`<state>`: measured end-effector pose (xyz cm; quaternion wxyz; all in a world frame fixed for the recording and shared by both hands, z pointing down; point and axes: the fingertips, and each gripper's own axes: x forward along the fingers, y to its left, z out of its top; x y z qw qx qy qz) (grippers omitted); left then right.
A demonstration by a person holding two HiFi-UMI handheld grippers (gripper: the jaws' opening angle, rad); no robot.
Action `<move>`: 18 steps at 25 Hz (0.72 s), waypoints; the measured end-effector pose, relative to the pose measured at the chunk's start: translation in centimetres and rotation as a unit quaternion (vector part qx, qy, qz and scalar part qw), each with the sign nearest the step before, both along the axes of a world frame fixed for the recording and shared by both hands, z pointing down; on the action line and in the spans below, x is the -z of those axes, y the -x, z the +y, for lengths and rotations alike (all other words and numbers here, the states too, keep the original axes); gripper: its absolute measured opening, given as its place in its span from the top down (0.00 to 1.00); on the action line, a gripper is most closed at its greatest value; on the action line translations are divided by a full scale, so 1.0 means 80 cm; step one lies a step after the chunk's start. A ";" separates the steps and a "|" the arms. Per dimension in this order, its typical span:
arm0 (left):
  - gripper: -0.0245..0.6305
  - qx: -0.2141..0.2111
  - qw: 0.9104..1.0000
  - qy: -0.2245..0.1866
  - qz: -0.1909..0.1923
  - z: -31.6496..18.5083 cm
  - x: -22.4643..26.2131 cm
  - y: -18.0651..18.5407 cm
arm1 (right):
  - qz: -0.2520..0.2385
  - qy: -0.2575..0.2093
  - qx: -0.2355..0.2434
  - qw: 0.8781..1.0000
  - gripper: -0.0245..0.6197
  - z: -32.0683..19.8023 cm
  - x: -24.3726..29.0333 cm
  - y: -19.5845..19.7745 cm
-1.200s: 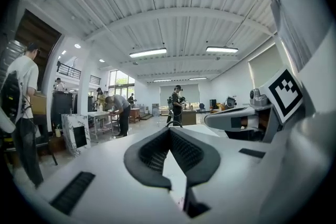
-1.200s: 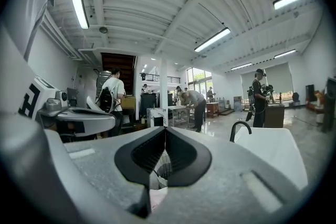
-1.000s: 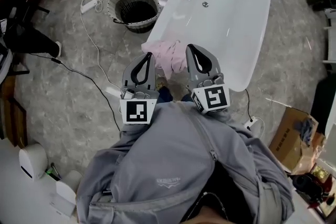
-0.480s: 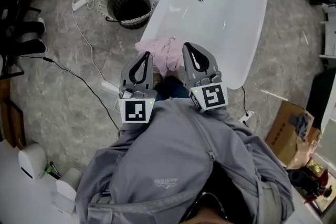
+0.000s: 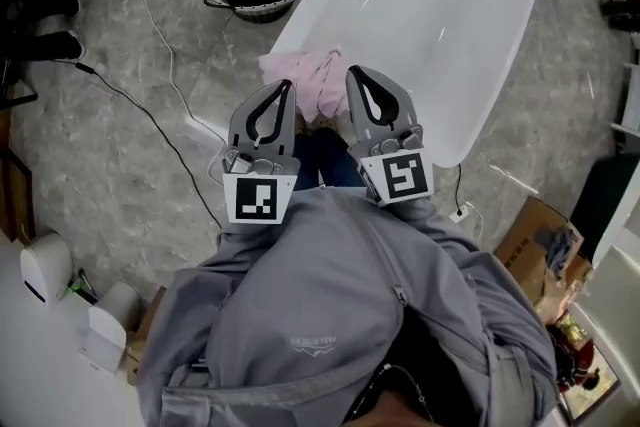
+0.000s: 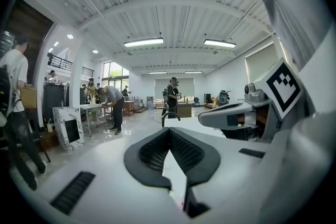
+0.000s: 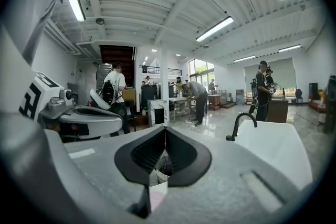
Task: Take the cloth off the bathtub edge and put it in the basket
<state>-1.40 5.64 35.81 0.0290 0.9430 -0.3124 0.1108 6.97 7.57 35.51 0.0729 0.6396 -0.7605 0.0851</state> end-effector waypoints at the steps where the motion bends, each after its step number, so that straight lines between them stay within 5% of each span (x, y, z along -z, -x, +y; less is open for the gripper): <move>1: 0.96 -0.001 1.000 -0.005 -0.001 -0.003 -0.002 0.000 | 0.001 0.002 0.005 1.000 0.95 -0.002 -0.006 0.002; 9: 0.96 -0.020 0.999 -0.028 -0.037 -0.008 -0.040 0.005 | -0.010 0.014 0.017 1.000 0.95 -0.010 -0.049 0.010; 18: 0.96 -0.025 0.999 0.001 -0.030 -0.014 -0.106 -0.001 | 0.003 0.041 0.032 0.999 0.95 -0.021 -0.114 0.007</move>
